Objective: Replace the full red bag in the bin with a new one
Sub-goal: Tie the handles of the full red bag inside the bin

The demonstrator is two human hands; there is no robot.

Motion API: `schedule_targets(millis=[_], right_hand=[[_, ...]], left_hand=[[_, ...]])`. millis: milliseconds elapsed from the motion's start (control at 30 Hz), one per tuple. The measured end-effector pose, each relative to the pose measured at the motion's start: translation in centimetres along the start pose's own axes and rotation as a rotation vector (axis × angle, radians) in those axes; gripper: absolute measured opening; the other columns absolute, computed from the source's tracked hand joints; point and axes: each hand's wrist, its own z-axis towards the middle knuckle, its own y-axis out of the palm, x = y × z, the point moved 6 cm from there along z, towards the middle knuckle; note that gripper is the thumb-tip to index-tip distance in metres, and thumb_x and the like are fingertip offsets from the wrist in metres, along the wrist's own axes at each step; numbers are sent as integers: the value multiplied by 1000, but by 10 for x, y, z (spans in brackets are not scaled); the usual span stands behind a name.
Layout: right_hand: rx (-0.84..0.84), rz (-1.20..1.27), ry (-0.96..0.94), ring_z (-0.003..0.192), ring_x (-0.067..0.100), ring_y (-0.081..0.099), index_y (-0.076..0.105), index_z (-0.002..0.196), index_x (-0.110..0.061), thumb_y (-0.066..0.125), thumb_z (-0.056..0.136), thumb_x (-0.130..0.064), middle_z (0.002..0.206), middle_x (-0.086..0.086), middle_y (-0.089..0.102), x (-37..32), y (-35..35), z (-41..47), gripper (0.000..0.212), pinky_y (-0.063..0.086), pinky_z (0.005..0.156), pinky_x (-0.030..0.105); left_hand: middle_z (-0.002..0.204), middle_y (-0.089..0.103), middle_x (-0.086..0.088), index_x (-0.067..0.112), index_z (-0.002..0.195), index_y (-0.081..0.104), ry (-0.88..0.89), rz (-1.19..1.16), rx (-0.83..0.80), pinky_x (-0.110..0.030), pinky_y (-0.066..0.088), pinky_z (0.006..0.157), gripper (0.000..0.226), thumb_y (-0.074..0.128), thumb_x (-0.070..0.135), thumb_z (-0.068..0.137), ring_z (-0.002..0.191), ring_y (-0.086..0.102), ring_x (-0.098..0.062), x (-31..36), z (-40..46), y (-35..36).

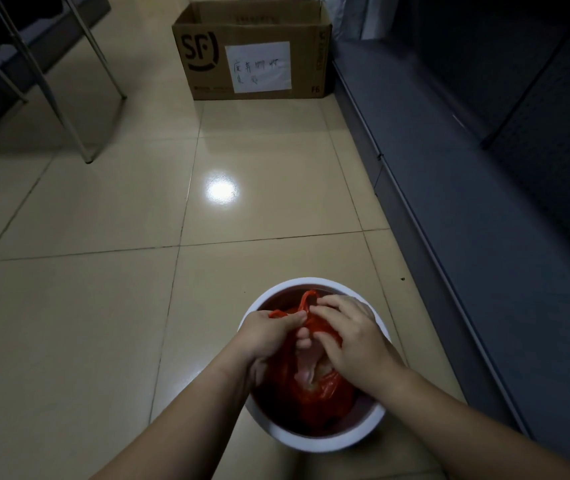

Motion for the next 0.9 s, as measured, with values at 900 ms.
schedule_targets(millis=[900], right_hand=[[-101,497,569,76,7,67,45,100,-33,68,89,-9,95,-4,71,18,-3,8,36,51,74,23]], left_hand=[[70,73,-2,12,77,65,412,689,162,-22,50,64,15,68,19,89,60,62,-3,21,0,-2]])
